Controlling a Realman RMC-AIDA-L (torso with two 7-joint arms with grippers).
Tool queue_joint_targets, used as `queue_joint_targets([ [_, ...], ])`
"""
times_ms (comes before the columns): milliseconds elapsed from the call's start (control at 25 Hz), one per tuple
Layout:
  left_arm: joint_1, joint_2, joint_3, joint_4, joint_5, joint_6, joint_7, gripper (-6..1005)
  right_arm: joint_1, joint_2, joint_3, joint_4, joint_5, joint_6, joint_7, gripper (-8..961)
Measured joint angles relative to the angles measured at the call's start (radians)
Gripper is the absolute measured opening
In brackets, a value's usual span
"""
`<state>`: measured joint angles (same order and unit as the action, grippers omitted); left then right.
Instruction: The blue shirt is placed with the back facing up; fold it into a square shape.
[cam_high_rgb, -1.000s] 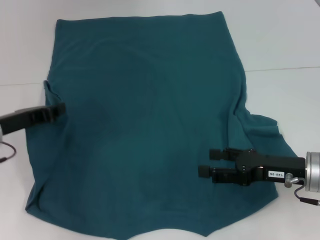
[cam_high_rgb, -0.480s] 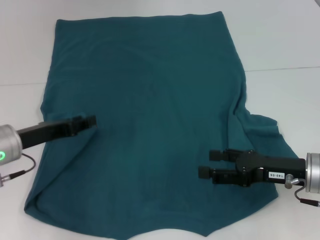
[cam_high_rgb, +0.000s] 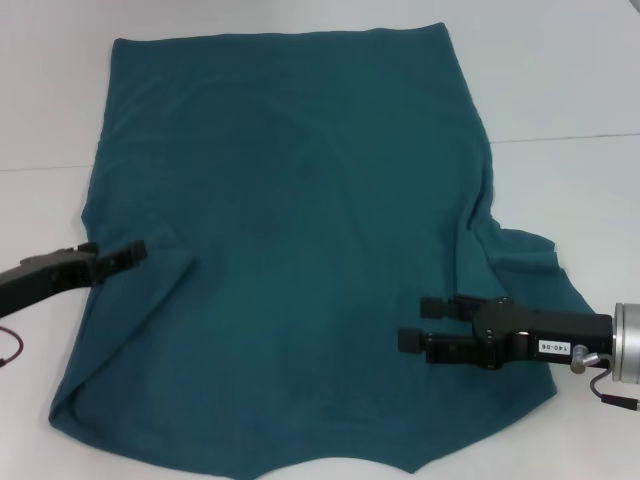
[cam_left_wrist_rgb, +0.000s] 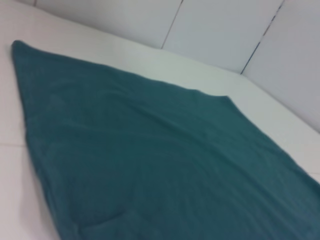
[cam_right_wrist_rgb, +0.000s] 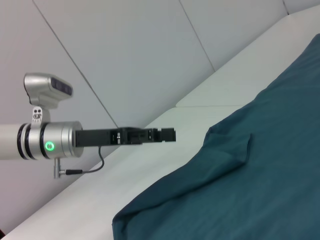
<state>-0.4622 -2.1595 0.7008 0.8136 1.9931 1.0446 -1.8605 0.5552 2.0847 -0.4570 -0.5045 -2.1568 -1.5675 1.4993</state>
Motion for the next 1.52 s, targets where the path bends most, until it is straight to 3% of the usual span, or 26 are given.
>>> queue_joint_targets([
  [160,0.005,0.000,-0.002,-0.018,0.027,-0.006,-0.002,816,0.006,0.000,-0.004,-0.003,0.000,-0.001,0.002,911],
  [680,0.043,-0.003,-0.006,-0.047,0.053,-0.046,-0.009,816,0.006,-0.001,-0.008,-0.006,-0.001,-0.006,0.004,910],
  [1520,0.040,-0.001,-0.012,-0.049,0.082,-0.028,-0.029,788,0.000,-0.002,-0.008,-0.003,-0.002,-0.008,-0.003,910],
])
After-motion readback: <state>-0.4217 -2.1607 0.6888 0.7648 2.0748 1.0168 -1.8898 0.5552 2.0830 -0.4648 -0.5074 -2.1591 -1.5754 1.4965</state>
